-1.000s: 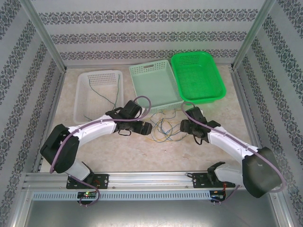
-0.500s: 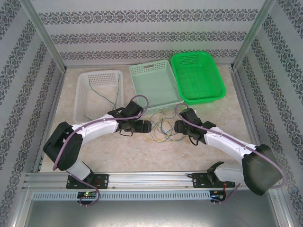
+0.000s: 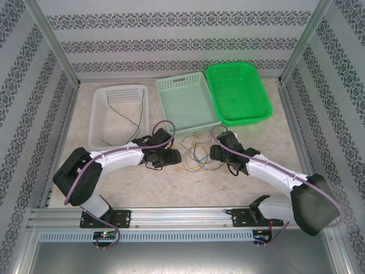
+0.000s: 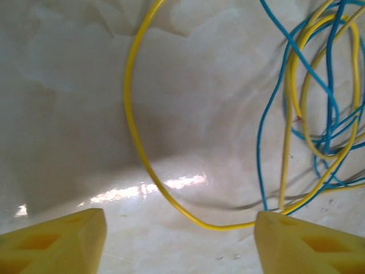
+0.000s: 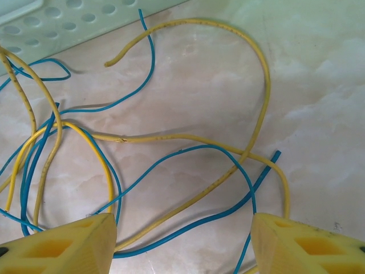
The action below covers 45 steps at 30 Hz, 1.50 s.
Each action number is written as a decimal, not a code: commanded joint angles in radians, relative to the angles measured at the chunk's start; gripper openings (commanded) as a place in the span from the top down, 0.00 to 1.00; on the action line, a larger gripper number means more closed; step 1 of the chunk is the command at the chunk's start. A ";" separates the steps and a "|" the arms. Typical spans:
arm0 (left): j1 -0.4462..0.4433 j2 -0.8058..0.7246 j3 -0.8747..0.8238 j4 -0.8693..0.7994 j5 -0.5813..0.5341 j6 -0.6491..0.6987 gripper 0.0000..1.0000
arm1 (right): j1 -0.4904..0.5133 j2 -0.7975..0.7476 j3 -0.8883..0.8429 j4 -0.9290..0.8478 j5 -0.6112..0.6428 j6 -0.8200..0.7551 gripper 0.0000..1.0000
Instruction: Untangle the cables
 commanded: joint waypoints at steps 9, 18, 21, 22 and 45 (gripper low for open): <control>-0.038 0.070 0.015 0.051 0.021 -0.108 0.41 | -0.037 -0.082 -0.057 0.018 0.015 -0.013 0.35; -0.051 0.151 0.024 0.087 0.037 -0.109 0.66 | -0.064 -0.112 -0.077 0.016 -0.001 -0.017 0.34; -0.052 0.148 0.027 0.067 0.018 -0.087 0.74 | -0.074 -0.137 -0.088 0.007 -0.002 -0.017 0.33; -0.052 0.145 0.030 0.056 0.009 -0.077 0.77 | -0.077 -0.145 -0.093 0.006 -0.002 -0.018 0.34; -0.062 -0.266 0.080 -0.242 -0.398 0.156 1.00 | -0.024 0.017 -0.052 0.042 -0.068 0.011 0.33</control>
